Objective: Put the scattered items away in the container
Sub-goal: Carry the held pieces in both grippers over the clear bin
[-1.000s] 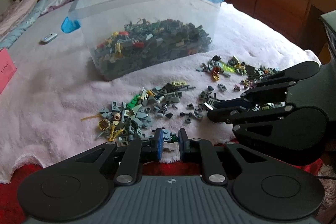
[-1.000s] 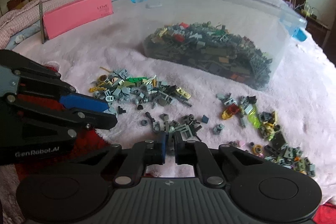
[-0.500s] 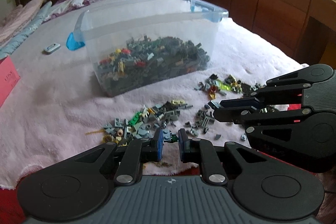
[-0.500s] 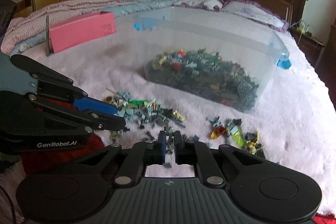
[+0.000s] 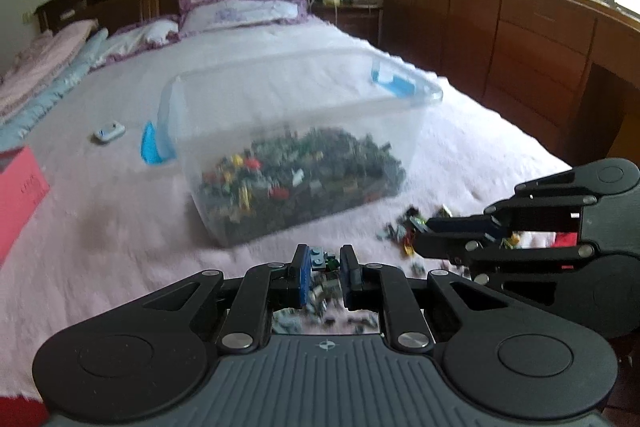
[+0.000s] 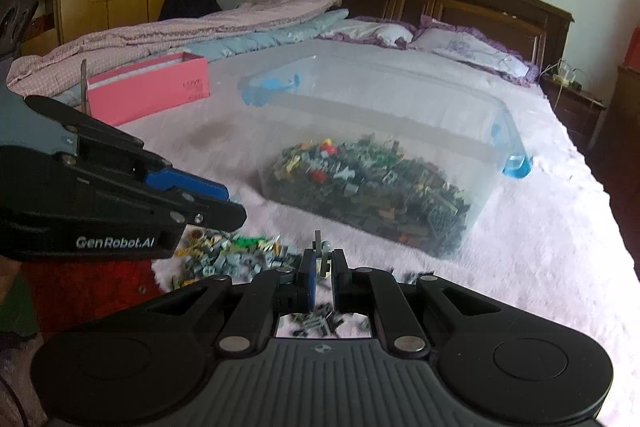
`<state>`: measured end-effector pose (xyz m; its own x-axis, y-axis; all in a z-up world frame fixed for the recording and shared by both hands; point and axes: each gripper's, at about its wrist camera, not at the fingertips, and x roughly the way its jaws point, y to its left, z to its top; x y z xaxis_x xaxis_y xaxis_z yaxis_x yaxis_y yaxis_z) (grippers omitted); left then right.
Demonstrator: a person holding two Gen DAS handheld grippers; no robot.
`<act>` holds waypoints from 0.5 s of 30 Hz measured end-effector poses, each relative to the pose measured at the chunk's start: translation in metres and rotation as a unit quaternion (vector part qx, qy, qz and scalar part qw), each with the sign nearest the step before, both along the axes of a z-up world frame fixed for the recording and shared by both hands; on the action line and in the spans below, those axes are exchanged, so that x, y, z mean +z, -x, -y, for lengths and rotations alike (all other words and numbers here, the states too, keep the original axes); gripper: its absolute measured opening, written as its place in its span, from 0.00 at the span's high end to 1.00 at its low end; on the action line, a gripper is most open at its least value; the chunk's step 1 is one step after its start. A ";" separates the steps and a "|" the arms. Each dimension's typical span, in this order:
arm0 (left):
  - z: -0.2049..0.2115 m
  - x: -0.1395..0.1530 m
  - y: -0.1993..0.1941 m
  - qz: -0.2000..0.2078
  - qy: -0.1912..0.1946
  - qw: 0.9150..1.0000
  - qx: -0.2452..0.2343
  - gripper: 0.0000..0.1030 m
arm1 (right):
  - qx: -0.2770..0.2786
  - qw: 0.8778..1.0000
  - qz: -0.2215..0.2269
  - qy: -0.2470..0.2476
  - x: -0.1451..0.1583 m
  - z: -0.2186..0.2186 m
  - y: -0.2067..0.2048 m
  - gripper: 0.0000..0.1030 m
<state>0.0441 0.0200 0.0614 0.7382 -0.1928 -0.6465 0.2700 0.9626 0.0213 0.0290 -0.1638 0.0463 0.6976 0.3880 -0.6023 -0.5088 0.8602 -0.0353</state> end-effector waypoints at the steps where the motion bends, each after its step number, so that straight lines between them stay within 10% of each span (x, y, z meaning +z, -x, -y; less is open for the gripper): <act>1: 0.000 0.003 -0.002 0.005 0.001 1.000 0.001 0.83 | 0.000 1.000 0.004 0.000 0.002 0.000 -0.001 0.92; 15: 0.003 0.036 -0.039 0.053 -0.002 0.999 0.012 0.83 | -0.006 0.998 0.058 -0.011 0.041 0.000 -0.032 0.92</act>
